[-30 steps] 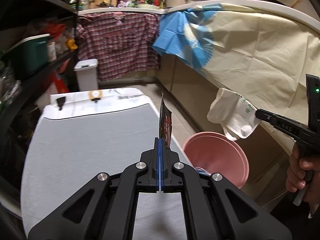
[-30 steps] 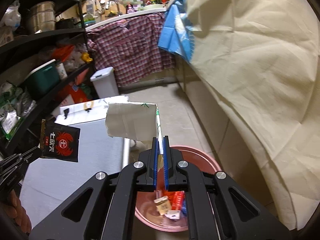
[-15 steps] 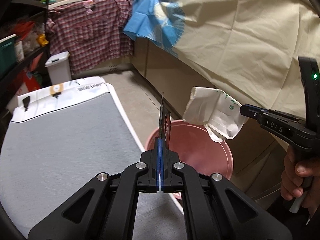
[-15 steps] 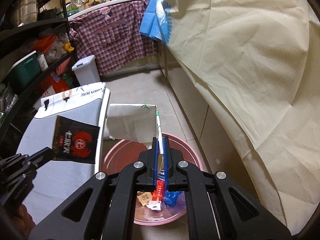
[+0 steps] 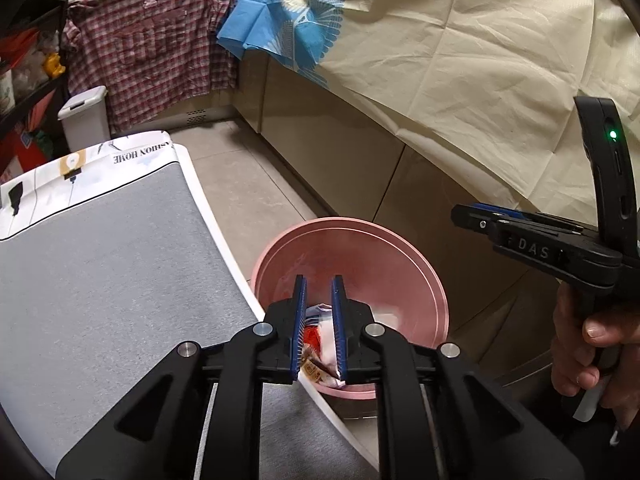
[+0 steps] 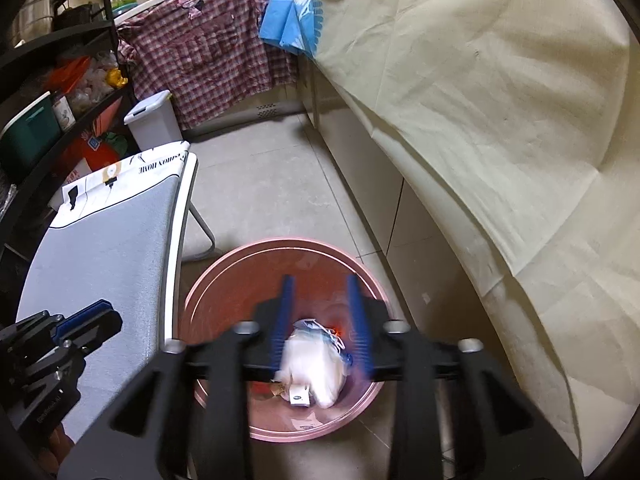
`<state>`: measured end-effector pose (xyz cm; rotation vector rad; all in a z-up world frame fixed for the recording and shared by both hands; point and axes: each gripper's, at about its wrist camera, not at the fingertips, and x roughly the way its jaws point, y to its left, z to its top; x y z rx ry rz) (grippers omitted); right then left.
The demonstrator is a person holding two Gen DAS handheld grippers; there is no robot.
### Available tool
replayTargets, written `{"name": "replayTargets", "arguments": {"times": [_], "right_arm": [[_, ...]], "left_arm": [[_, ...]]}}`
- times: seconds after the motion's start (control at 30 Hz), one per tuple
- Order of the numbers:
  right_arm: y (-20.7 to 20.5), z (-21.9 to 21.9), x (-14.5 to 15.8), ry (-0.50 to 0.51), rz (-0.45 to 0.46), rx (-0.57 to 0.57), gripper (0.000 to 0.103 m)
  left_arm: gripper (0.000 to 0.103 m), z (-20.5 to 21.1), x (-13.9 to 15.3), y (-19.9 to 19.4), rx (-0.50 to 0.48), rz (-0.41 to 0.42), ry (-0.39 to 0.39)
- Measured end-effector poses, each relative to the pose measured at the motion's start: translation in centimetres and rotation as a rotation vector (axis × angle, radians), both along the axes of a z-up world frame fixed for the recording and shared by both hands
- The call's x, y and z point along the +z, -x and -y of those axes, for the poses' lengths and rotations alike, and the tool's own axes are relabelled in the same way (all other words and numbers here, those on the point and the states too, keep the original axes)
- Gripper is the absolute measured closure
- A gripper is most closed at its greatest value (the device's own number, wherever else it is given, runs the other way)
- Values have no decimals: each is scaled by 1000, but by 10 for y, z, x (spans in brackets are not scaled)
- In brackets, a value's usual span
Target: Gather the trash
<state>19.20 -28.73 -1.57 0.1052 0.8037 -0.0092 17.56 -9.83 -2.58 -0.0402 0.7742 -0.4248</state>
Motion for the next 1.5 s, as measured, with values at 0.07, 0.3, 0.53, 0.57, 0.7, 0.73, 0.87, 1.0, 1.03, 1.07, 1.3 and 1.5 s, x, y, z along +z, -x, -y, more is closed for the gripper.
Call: {"name": "replayTargets", "arguments": {"times": [0.07,0.3,0.53,0.57,0.7,0.73,0.87,1.0,1.03,1.07,1.3,1.5], "right_arm": [[5,0,4,0,19,1,67],[42,7,24,-60,122,0,50],[109,2,48,-91,260,2,23],[119,1,51,-86,275,1,22],[163,-3,59,-57,315,-4,15],[173,-2,59,-51,317,-5,15],[206,-4,58,1,295,-13,12],[227,-5,50,58,245,-13,12],[231,-5,48,63,233,-8,12],[234,-5,45,71,224,-8,12],[234,-13,37,106,212,-11,12],[231,-14,37,105,203,-11,12]], "left_arm": [[91,-4,2,3,6,6,3],[70,-19,15,34,32,44,-11],[51,-25,40,89,60,108,-12],[46,-24,42,95,60,118,-13],[31,-25,52,129,123,151,-13],[30,-25,53,134,139,145,-10],[27,-26,45,160,211,99,-6],[26,-23,39,184,253,89,-30],[25,-21,38,190,260,94,-37],[25,-21,38,195,264,97,-35],[25,-15,38,208,259,138,-63],[25,-20,29,204,287,100,-56]]}}
